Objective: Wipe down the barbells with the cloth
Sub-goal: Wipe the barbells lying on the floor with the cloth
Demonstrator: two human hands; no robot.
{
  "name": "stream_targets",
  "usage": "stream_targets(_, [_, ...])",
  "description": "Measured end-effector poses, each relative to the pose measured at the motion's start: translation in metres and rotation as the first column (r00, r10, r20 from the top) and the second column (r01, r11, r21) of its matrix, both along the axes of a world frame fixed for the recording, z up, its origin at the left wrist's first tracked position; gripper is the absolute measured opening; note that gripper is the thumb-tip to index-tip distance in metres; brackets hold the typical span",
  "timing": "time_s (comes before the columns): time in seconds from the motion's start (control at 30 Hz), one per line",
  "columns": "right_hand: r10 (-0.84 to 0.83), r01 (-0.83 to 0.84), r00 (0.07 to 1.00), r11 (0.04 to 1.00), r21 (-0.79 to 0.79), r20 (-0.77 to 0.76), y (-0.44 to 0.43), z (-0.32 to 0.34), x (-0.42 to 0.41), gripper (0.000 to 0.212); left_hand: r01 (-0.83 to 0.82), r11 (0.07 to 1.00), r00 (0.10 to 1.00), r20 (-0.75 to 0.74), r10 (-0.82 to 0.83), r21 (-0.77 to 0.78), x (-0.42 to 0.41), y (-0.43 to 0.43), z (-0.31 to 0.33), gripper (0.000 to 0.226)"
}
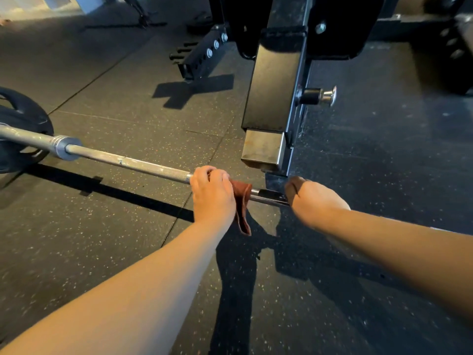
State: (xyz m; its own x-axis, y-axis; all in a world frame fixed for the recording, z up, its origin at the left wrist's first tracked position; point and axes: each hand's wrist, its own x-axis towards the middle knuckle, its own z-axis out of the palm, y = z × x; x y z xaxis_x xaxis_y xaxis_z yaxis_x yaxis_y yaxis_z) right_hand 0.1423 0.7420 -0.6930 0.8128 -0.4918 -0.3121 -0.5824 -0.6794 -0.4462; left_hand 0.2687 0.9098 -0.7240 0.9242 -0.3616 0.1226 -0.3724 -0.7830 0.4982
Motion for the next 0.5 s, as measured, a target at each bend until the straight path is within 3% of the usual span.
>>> stream_targets(0.07, [-0.006, 0.006, 1.0, 0.999, -0.051, 0.001, 0.003, -0.004, 0.001, 0.026, 0.024, 0.997, 0.999, -0.03, -0.022, 0.076, -0.01, -0.014, -0.002, 0.034])
stream_targets(0.17, [0.016, -0.019, 0.999, 0.993, -0.119, -0.032, 0.005, -0.004, 0.0, 0.025, 0.226, 0.971, 0.973, 0.036, -0.229, 0.08, -0.043, -0.026, -0.002, 0.038])
stream_targets(0.3, [0.036, -0.037, 0.999, 0.999, -0.037, -0.026, 0.003, 0.003, -0.001, 0.024, 0.416, 0.899, 0.889, 0.148, -0.434, 0.137, -0.031, -0.012, -0.006, 0.033])
stream_targets(0.4, [0.082, -0.083, 0.996, 0.997, -0.009, -0.046, -0.004, 0.012, -0.013, 0.029, 0.191, 0.967, 0.967, 0.135, -0.215, 0.17, -0.002, -0.001, -0.008, 0.033])
stream_targets(0.5, [0.099, -0.109, 0.992, 0.982, -0.151, -0.072, -0.013, 0.019, -0.035, 0.03, -0.026, 0.992, 0.996, 0.084, 0.016, 0.12, -0.007, -0.008, -0.001, 0.041])
